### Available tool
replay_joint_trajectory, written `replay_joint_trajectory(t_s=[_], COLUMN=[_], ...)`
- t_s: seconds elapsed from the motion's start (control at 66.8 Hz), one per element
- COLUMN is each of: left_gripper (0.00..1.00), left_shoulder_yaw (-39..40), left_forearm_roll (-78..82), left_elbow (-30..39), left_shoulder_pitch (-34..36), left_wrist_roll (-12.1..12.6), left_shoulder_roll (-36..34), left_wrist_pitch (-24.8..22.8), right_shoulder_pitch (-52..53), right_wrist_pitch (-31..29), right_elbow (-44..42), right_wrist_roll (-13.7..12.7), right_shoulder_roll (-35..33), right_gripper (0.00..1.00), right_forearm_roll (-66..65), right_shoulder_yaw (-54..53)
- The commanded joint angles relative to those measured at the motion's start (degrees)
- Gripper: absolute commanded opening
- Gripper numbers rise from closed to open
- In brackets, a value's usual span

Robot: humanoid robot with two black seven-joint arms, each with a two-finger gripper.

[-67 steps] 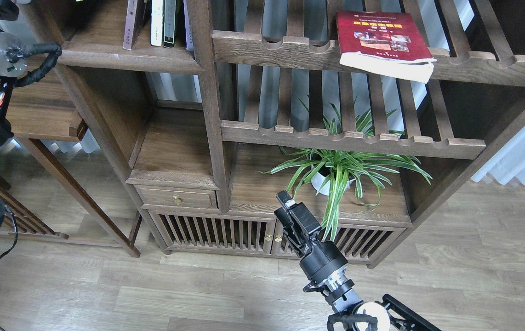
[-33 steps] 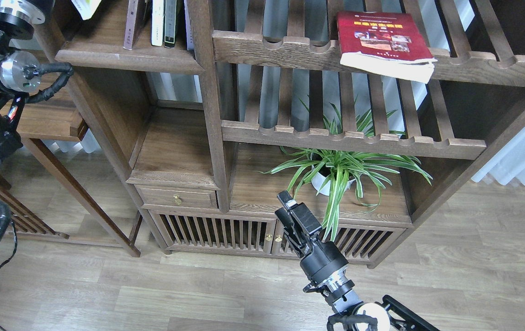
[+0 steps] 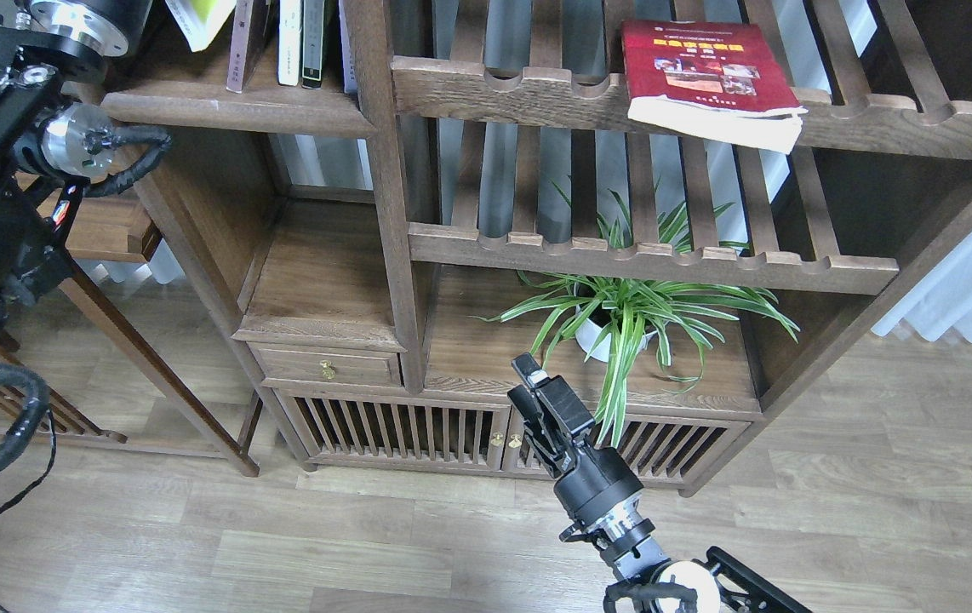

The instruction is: Organize books on shelf

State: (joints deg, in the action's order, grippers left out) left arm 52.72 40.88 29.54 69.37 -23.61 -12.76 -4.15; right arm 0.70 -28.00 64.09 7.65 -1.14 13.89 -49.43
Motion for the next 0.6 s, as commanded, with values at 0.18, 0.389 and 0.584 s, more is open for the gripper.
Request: replay_joint_trajectory(t_s=[0.18,0.389,0.584], left_gripper=[0.04,0.04,0.04], left_shoulder_yaw=[-4.9,-6.8,-6.8], left_forearm_roll=[0.1,0.1,0.0], left_elbow=[-0.3,-0.9,-4.1], left_shoulder_pitch=[1.0,1.5,1.7], left_wrist_roll=[0.8,0.1,-0.2], left_shoulder_roll=[-0.6,-1.3,-1.0], left_wrist_pitch=[0.0,-0.5,-0.7], right_shoulder_pitch=[-0.6,-0.7,-1.0], right_wrist_pitch=[0.0,0.0,0.0], right_elbow=[-0.1,-0.1,-0.2], right_wrist_roll=[0.0,0.1,0.1], right_shoulder_roll=[-0.1,0.0,0.0], right_gripper=[0.83,0.83,0.83], right_forearm_roll=[0.0,0.1,0.2], right_shoulder_yaw=[-0.1,-0.1,-0.1])
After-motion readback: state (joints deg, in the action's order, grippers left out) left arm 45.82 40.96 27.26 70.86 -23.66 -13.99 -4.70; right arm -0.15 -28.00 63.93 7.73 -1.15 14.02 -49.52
